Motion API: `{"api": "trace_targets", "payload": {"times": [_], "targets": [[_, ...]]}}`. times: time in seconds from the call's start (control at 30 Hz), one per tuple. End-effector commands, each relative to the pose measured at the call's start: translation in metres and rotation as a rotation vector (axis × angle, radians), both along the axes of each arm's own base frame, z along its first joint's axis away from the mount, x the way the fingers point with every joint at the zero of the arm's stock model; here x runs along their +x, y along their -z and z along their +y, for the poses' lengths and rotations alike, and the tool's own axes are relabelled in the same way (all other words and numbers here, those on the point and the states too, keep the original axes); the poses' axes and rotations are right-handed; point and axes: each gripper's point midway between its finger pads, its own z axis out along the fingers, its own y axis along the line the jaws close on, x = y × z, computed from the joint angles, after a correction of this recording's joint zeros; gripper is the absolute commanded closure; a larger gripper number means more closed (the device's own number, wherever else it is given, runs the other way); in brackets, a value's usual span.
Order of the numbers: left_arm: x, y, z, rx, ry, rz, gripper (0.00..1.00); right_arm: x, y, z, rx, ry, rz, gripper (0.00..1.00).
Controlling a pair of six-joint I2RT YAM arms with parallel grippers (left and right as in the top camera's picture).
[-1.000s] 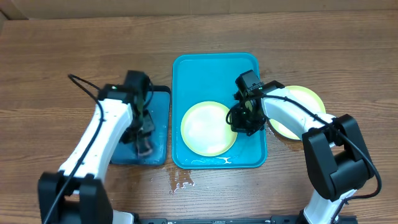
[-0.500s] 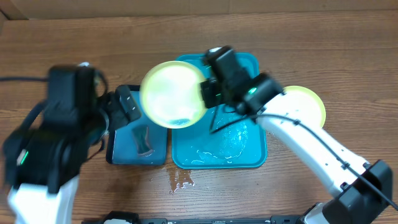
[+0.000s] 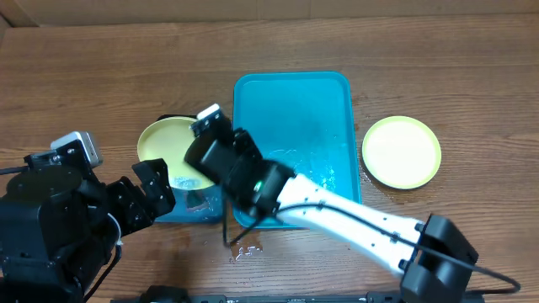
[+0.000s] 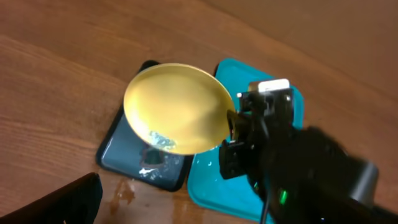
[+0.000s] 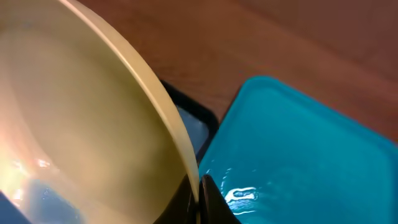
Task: Clean dirty plates on tray and stack at the side
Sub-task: 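Lift the yellow plate with the right gripper and tilt it over the sink tray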
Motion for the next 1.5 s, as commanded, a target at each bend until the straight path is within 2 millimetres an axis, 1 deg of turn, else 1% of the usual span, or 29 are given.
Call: {"api": "trace_targets", "payload": {"times": [0.0,0.17,0.27,0.53,0.83,1.47], "targets": [[0.001,-0.003,-0.001,0.012,0.022,-0.005,0.00,-0.007,-0.041,-0.015,-0.080,0.155,-0.241,0.96],[0.002,-0.002,-0.001,0.012,0.023,-0.002,0.00,-0.028,-0.062,-0.018,-0.134,0.215,-0.377,0.96],[0.002,-0.002,-0.001,0.012,0.023,-0.002,0.00,-0.034,-0.067,-0.017,-0.137,0.225,-0.406,0.96],[0.002,-0.002,-0.001,0.012,0.023,-0.001,0.00,-0.034,-0.069,-0.018,-0.160,0.212,-0.413,0.96],[0.002,-0.002,-0.001,0.012,0.023,-0.001,0.00,-0.032,-0.078,-0.027,-0.176,0.262,-0.456,0.96],[0.002,-0.002,-0.001,0.012,0.023,-0.001,0.00,-0.032,-0.078,-0.027,-0.175,0.262,-0.456,0.96]]}}
